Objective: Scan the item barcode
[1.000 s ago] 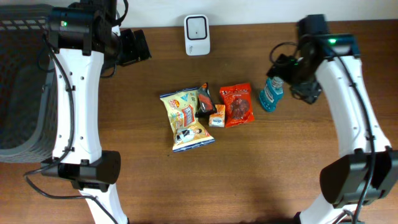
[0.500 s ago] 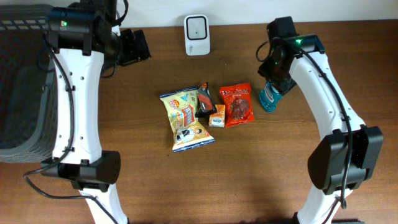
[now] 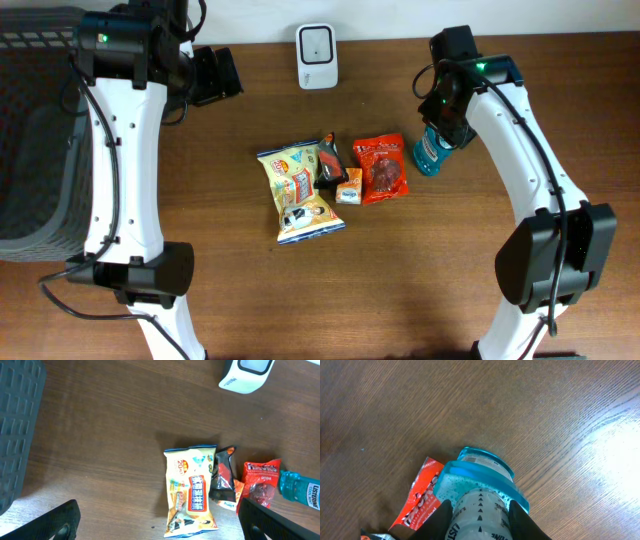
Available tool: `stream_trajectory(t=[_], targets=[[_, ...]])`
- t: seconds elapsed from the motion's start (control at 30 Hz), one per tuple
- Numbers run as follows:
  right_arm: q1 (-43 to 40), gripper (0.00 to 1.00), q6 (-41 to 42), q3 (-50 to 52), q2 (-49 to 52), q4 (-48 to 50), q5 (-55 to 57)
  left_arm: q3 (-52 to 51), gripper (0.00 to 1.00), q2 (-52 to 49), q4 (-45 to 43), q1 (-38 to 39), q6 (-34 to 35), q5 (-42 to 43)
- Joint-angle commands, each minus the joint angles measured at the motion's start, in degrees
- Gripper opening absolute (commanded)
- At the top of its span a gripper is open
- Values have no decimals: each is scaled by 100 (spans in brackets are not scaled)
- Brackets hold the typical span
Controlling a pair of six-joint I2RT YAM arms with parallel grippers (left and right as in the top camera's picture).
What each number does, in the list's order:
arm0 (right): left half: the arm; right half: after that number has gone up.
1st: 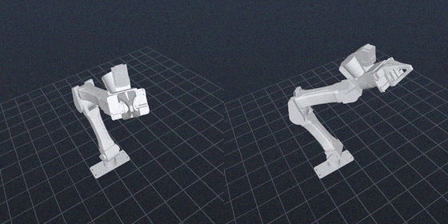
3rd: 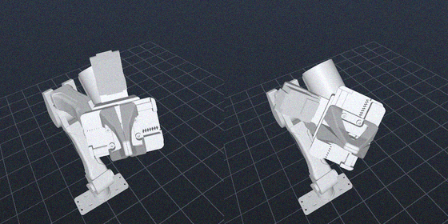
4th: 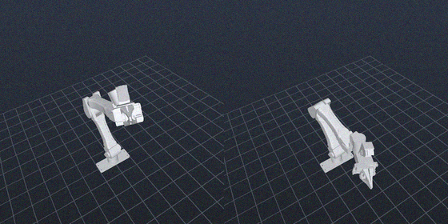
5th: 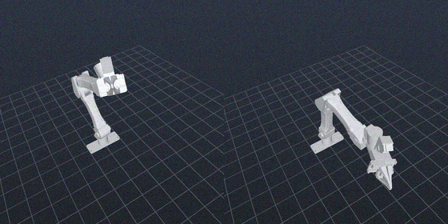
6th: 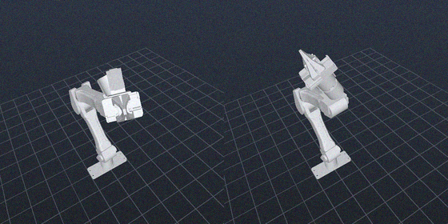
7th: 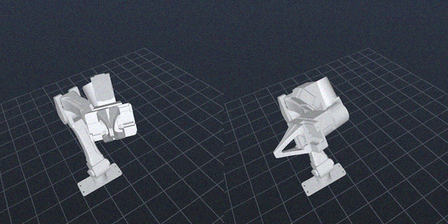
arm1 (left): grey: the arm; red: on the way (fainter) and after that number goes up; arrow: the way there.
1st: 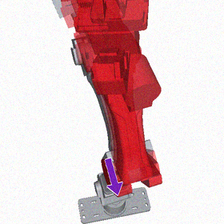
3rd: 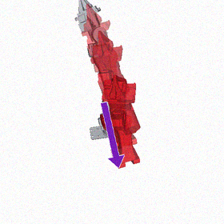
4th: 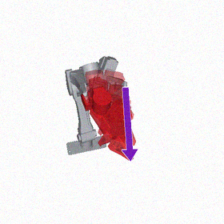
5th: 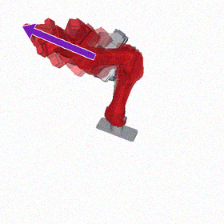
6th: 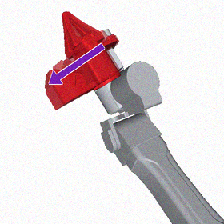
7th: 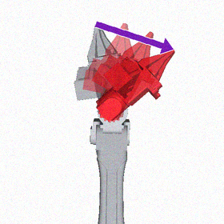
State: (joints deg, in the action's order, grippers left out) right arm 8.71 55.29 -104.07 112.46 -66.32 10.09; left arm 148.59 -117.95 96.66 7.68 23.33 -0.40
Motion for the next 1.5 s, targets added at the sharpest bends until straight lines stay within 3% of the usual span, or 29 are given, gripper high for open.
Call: stream_trajectory(t=[0.0, 0.17, 0.3, 0.37, 0.43, 0.5, 0.53, 0.6, 0.67, 0.73, 0.8, 0.87, 1.03, 1.13, 1.33, 1.47], targets=[[-9, 25, -684, -9, 55, 240, -278, 15, 99, 129, 7, -35, -72, 22], [-9, 25, -3403, -31, 50, 632, -455, 15, 99, 129, 7, -35, -72, 22], [-9, 25, -4282, -46, 50, 629, 22, 15, 99, 129, 7, -35, -72, 20], [-9, 26, -4306, -46, 50, 682, -39, 15, 99, 129, 4, -35, -72, 22], [-9, 45, -4212, -46, 50, 671, -74, 15, 99, 129, 4, -35, -72, 22], [-9, 45, -4107, -46, 50, 678, -205, 15, 99, 129, 4, -35, -72, 22], [-9, 51, -4103, -46, 52, 671, -302, 15, 99, 129, 4, -35, -72, 20], [-9, 63, -3681, -46, 52, 654, -297, 15, 99, 129, 7, -35, -72, 22], [-9, 68, -2981, -46, 52, 553, -297, 15, 99, 129, 7, -35, -74, 20], [-9, 68, -2247, -46, 52, 522, -286, 15, 99, 129, 7, -35, -72, 22], [-9, 58, -1768, -35, 52, 505, -275, 15, 99, 129, 4, -35, -72, 22], [-9, 49, -1532, -33, 55, 496, -238, 15, 99, 129, 7, -35, -72, 22], [-9, 48, -1539, -33, 289, 645, -142, 15, 99, 129, 7, -35, -72, 20], [-11, 48, -1908, -39, 341, 901, 160, 15, 99, 129, 7, -35, -72, 22], [-9, 34, -2559, -42, 341, 1163, 155, 15, 99, 129, 4, -35, -72, 22], [-20, 34, -3320, -42, 341, 1355, 162, 15, 99, 129, 7, -35, -72, 22]])
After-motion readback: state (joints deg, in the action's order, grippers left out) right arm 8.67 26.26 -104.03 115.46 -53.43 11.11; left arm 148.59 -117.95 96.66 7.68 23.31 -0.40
